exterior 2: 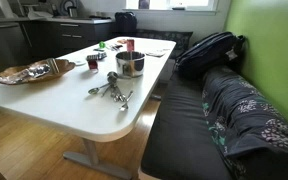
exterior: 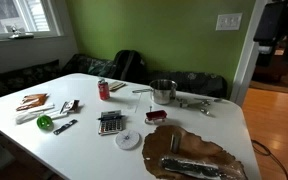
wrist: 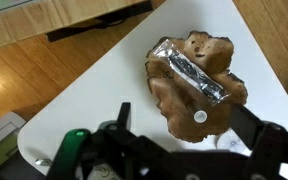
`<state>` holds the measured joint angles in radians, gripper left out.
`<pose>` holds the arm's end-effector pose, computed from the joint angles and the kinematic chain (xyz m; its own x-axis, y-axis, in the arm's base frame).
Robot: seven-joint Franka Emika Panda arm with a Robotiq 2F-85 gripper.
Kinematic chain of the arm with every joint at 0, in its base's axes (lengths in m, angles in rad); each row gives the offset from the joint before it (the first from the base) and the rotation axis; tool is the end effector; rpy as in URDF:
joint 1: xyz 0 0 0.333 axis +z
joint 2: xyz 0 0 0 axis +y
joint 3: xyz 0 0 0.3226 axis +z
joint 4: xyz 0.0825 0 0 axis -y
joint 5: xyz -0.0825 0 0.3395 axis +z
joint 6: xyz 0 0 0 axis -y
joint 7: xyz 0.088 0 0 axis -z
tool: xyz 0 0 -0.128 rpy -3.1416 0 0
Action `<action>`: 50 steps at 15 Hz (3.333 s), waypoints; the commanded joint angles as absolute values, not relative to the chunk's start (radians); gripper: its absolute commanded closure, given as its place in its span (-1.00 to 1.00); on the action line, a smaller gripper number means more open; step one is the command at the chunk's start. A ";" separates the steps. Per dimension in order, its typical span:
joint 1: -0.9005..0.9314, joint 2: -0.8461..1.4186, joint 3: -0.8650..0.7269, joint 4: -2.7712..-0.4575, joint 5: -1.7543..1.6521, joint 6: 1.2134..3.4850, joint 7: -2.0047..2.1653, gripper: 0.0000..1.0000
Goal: Put the small silver pot inside the bigger pot
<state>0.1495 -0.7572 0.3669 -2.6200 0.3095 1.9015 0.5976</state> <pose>0.2358 0.1742 0.4640 0.9627 -0.2702 -0.0133 -0.2706 -0.9616 -0.0453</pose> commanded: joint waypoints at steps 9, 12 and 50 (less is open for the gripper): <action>-0.076 -0.719 0.385 -2.821 -0.009 2.241 0.772 -1.00; -0.252 -0.539 0.435 -2.781 -0.214 2.376 0.911 -1.00; -0.135 0.549 0.121 -2.101 -0.673 2.795 1.459 -1.00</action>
<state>-0.1360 0.4478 0.0991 -2.2138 -0.6933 2.8648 1.5192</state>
